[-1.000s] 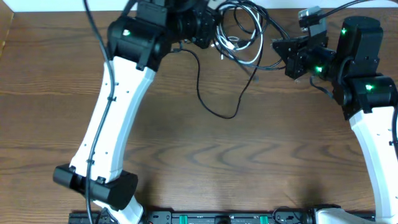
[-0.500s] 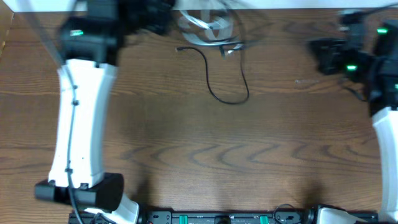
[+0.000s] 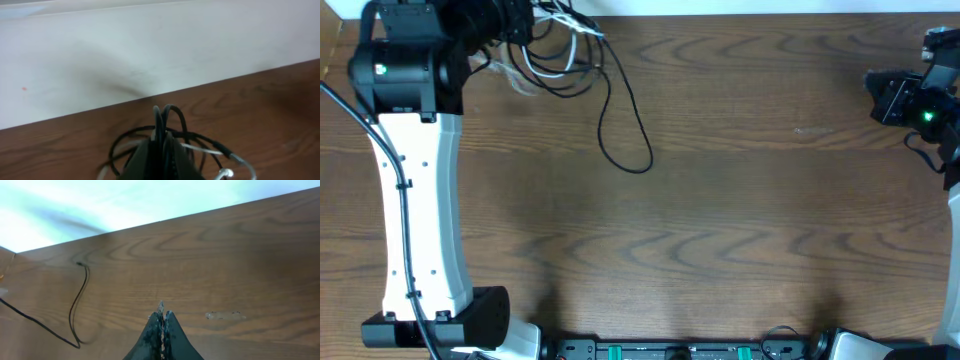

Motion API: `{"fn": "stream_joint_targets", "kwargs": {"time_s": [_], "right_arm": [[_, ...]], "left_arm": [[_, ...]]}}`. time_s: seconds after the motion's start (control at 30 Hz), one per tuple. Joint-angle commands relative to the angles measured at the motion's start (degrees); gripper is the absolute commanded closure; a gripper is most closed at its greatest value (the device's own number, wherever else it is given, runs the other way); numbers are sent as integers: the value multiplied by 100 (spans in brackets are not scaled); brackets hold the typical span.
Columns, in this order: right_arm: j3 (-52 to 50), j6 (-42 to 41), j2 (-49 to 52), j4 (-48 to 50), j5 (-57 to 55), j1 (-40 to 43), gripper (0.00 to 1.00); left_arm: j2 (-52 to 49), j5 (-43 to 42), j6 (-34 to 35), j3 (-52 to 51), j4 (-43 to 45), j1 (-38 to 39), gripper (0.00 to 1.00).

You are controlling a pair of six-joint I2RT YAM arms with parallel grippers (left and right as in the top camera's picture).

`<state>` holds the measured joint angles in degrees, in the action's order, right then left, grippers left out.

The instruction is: Untangle cables

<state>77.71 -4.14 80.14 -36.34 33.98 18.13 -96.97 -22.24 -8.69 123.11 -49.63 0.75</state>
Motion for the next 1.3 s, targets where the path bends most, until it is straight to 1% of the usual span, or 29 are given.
{"fn": "stream_joint_targets", "kwargs": {"time_s": [0.0, 0.1, 0.27, 0.37, 0.4, 0.43, 0.47, 0.53, 0.63, 0.8, 0.97, 1.07, 1.1, 1.23, 1.27], "right_arm": [[-26, 107, -9, -4, 212, -164, 99], [-26, 109, -9, 68, 439, -225, 99], [-26, 372, -9, 83, 1043, -319, 99], [-26, 450, -9, 2, 1189, -485, 99], [-26, 514, -9, -61, 1187, -597, 93], [-26, 518, -9, -85, 1187, -675, 83], [-26, 573, -9, -127, 1220, -782, 71], [-26, 651, -9, -160, 1386, -1008, 56], [-26, 656, -9, -68, 1565, -1410, 46], [-24, 634, -11, 221, 1941, -2028, 44], [-24, 632, -20, 417, 2175, -2437, 43], [-24, 636, -44, 490, 2188, -2514, 43], [-24, 638, -59, 516, 2258, -2516, 40], [-24, 748, -173, 675, 2612, -2514, 37], [-22, 748, -227, 723, 2618, -2514, 35]], "left_arm": [[87, -461, 109, 76, 20, 232, 92], [85, -697, 107, 76, 13, 466, 92], [85, -693, 39, 76, -87, 1058, 92], [85, -693, 42, 76, -92, 1349, 92], [83, -693, 42, 76, -96, 1438, 92], [81, -693, 39, 76, -96, 1515, 92], [79, -695, 42, 76, -92, 1578, 92], [74, -695, 39, 74, -94, 1725, 92], [72, -693, -7, 74, -109, 1921, 92], [31, -688, -68, 74, -127, 2061, 92], [-162, -693, -66, 74, -125, 2061, 92], [-291, -693, -66, 74, -111, 2065, 92], [-330, -691, -68, 74, -109, 2065, 92], [-442, -693, -92, 74, -92, 2065, 92], [-468, -693, -94, 74, -87, 2065, 92]]}}
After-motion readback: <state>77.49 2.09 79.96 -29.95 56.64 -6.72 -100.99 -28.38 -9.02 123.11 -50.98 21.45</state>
